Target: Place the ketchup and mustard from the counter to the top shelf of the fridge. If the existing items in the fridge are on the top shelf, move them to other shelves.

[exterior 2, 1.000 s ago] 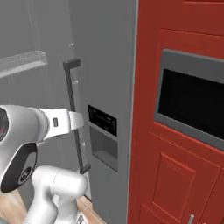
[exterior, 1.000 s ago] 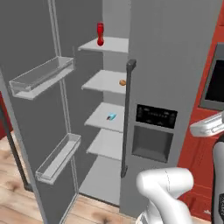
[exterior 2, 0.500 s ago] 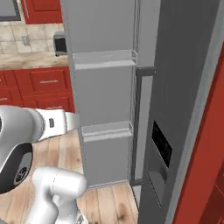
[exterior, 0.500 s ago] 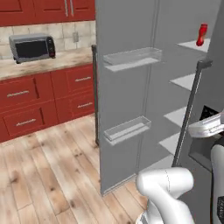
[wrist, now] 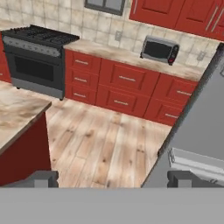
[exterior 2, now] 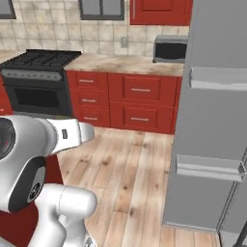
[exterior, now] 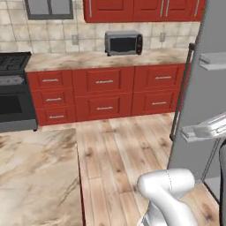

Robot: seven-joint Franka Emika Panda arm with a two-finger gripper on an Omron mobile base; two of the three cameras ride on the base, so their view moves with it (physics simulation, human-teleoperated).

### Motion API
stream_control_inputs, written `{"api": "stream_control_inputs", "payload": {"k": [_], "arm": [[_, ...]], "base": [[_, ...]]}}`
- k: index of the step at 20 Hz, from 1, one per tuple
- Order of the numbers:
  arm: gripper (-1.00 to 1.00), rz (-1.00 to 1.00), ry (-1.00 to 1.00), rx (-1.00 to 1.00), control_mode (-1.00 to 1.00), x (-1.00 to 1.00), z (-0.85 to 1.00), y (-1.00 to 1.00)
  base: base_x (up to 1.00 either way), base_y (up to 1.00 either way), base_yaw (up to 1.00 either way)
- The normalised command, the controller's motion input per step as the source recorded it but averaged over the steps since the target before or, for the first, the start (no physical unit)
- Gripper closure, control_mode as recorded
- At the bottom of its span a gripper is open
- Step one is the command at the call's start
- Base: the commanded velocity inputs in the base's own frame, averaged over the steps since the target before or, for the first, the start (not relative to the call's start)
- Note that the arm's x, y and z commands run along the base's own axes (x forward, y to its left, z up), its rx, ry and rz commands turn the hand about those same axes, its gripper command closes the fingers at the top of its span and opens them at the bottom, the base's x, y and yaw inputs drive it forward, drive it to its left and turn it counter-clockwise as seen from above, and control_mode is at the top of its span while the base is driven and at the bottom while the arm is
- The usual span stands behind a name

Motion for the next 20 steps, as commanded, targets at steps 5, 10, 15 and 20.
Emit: {"api": "stream_control_inputs", "payload": {"k": [5, 10, 15, 20], "arm": [[-1.0, 0.0, 0.0, 0.0, 1.0, 0.0, 0.0, 0.0], [-1.0, 0.0, 0.0, 0.0, 1.0, 0.0, 0.0, 0.0], [-1.0, 0.0, 0.0, 0.0, 1.0, 0.0, 0.0, 0.0], [-1.0, 0.0, 0.0, 0.0, 1.0, 0.0, 0.0, 0.0]], "base": [[1.0, 0.43, 0.09], [1.0, -0.06, 0.02], [1.0, 0.14, 0.0], [1.0, 0.67, 0.0]]}}
